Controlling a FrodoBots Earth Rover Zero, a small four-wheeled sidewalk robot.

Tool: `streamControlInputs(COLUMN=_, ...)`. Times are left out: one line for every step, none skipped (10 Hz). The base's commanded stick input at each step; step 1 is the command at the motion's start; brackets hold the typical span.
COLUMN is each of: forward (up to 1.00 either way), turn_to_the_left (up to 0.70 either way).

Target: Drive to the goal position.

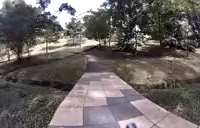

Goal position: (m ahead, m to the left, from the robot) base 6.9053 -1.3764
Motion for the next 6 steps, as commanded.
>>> streamControlInputs(forward=1.00, turn_to_the_left=0.00)
streamControlInputs(forward=1.00, turn_to_the_left=0.00)
streamControlInputs(forward=1.00, turn_to_the_left=0.00)
streamControlInputs(forward=1.00, turn_to_the_left=0.00)
streamControlInputs(forward=1.00, turn_to_the_left=0.00)
streamControlInputs(forward=1.00, turn_to_the_left=0.00)
